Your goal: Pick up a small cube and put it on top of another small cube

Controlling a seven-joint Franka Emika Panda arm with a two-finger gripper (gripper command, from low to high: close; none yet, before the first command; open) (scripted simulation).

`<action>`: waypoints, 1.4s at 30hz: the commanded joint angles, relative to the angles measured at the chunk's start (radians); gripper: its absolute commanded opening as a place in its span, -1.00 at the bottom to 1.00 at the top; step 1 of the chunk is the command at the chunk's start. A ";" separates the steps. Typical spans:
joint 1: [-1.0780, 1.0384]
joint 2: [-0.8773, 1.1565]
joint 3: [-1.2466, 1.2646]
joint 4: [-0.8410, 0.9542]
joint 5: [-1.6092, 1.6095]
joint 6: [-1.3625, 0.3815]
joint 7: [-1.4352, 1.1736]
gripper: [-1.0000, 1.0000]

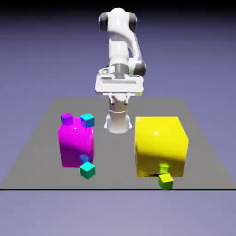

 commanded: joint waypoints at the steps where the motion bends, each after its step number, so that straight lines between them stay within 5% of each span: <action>1: 0.001 0.036 -0.015 0.032 0.014 -0.041 -0.001 0.00; 42: 0.023 1.522 -0.632 1.340 0.603 -1.734 -0.049 0.00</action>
